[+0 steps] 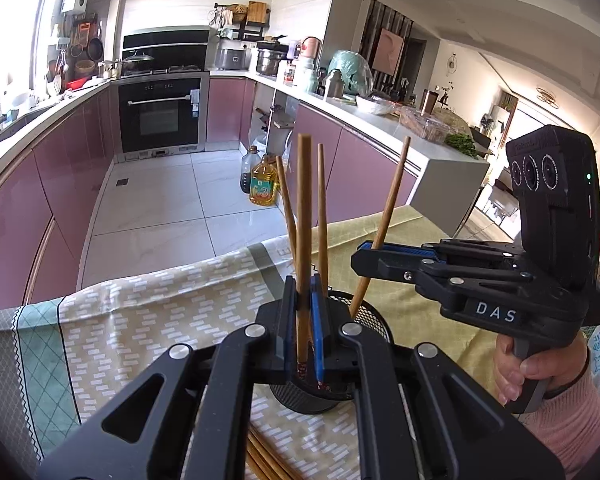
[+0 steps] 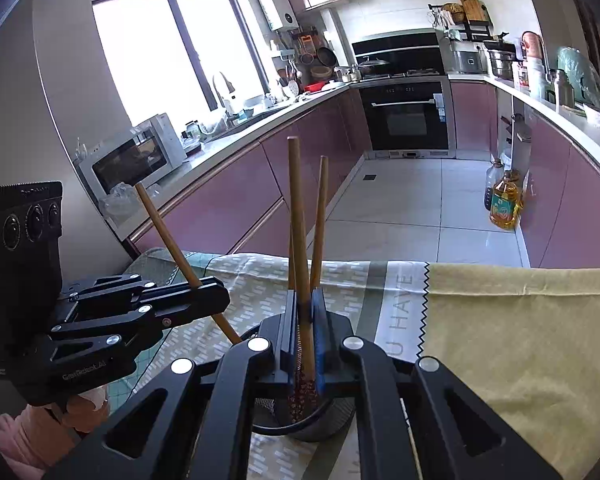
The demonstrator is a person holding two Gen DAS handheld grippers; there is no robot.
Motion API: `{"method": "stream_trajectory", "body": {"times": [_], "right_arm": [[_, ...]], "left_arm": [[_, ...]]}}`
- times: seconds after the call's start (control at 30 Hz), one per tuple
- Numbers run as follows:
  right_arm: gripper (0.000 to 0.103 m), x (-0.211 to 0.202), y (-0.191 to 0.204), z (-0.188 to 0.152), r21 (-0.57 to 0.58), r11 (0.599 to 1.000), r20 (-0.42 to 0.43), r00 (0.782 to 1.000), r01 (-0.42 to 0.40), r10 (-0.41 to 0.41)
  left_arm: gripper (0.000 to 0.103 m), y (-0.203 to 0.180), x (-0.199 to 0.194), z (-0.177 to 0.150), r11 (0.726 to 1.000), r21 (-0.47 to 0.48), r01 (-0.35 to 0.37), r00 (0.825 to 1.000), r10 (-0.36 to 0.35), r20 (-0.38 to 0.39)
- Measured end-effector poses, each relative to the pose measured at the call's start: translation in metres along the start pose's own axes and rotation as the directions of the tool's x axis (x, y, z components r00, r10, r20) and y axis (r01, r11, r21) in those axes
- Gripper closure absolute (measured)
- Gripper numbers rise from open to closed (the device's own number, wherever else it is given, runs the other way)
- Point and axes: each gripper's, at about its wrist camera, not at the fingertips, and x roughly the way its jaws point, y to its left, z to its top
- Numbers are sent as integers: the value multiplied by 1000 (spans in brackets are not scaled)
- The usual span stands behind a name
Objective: Organize utensils
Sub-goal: 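Drop the left gripper's chopstick into the holder and open while the right gripper releases its chopstick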
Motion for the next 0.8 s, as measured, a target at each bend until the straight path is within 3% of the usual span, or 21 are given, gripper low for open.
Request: {"method": "stream_trajectory", "body": {"times": [0.1,0.23,0.4,0.47,0.53,0.7,0.8], "right_arm": [[94,3,-2,-1,12,1000,2,1000,15,-15],[71,2,-2,-2,29,999,20,999,25,-26],[67,-4,-1,-7,32,999,45,999,24,-25],[56,-12,2,-11,27,999,64,998,23,-24],[54,-23,8,-16,5,1000,89,996,25,-26],[45,-51,31,-37,-68,998,136,991,-6,16],[40,-57,49,-55,-110,993,119,991,-53,66]], "left_arm": [[94,4,5,-4,1000,-3,-9,1000,9,-11],[84,7,10,-10,1000,-14,-17,1000,17,-13],[83,11,2,-17,999,-28,-36,999,36,6],[77,15,-8,-23,999,-35,-37,999,38,22],[69,17,-17,-30,998,-34,-54,998,55,41],[59,24,-47,-60,994,-14,-107,991,108,79],[56,31,-58,-80,988,-5,-155,986,155,64]]}}
